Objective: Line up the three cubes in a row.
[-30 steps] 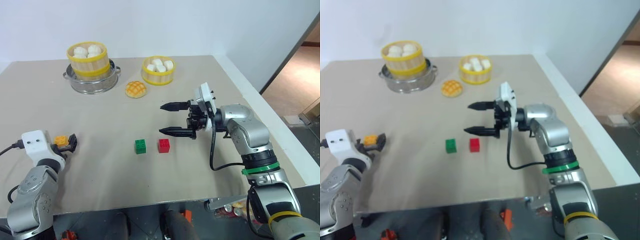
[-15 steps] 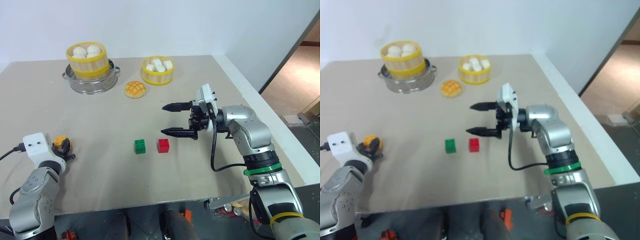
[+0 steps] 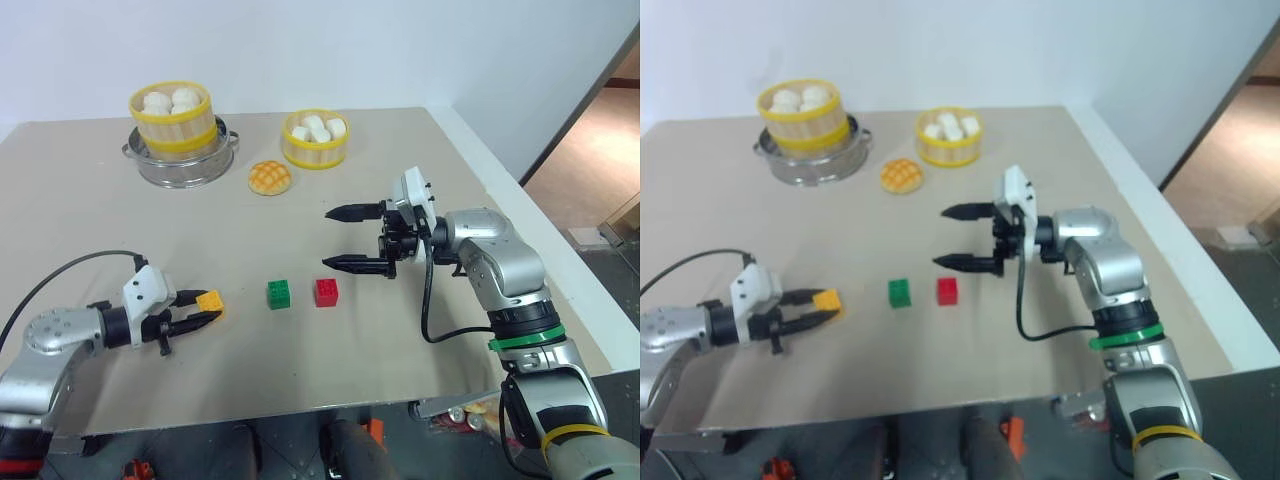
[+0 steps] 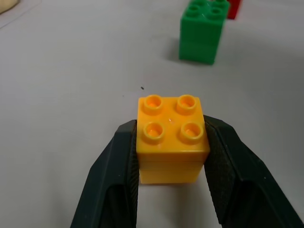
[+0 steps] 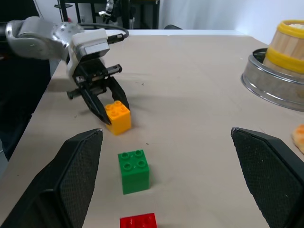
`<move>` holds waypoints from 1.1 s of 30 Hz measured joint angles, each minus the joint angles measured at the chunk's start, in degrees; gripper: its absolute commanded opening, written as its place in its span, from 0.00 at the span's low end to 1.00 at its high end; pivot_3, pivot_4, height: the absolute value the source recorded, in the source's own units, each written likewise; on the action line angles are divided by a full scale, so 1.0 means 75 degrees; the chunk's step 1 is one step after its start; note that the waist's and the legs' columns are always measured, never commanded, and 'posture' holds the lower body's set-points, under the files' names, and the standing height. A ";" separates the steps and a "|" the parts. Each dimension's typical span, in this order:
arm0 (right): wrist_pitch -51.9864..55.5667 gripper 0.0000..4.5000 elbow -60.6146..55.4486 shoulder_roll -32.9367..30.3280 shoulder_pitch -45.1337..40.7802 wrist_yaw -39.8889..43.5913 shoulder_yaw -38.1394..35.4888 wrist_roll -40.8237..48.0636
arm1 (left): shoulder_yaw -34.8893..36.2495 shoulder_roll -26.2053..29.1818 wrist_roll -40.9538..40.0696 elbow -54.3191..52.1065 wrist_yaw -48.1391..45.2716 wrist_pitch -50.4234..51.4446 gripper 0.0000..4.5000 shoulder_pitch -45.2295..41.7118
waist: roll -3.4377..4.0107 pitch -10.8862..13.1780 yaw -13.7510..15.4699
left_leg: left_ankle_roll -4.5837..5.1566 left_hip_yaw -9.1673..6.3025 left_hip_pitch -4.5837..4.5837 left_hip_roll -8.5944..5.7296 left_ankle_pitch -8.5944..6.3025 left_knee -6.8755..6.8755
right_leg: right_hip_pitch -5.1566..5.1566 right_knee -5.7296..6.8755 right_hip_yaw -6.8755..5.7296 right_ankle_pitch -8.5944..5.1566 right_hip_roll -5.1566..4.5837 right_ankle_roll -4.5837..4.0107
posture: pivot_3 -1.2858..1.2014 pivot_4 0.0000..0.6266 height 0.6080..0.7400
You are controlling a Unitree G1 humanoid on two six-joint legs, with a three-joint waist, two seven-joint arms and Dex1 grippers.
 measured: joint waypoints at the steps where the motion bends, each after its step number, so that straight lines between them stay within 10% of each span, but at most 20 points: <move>1: 0.0000 1.00 -0.0008 -0.0014 0.0003 -0.0007 -0.0001 -0.0001 | -0.0106 -0.0004 0.0019 0.0237 -0.0211 -0.0195 0.29 -0.0190 | 0.0000 0.0000 0.0003 | 0.0000 -0.0001 -0.0002 0.0000 0.0000 -0.0004 | -0.0001 -0.0001 0.0000 -0.0004 0.0001 0.0004 | 0.52 0.24 1.00; 9: 0.0009 1.00 -0.0183 -0.0229 0.0041 -0.0104 -0.0018 -0.0001 | -0.0869 -0.0463 0.0214 0.1990 -0.1218 -0.1096 0.29 -0.1851 | -0.0002 0.0000 -0.0007 | 0.0009 -0.0001 -0.0012 -0.0004 -0.0010 -0.0008 | -0.0002 0.0000 0.0004 -0.0010 0.0002 0.0059 | 0.52 0.24 1.00; 33: 0.0132 1.00 -0.0412 -0.0411 0.0182 -0.0227 -0.0042 -0.0001 | -0.1083 -0.0520 0.0066 0.2009 -0.1806 -0.0587 0.29 -0.1867 | -0.0002 0.0000 -0.0006 | 0.0010 -0.0012 -0.0007 -0.0002 -0.0010 0.0000 | 0.0002 0.0013 -0.0003 -0.0008 0.0007 0.0057 | 0.52 0.24 1.00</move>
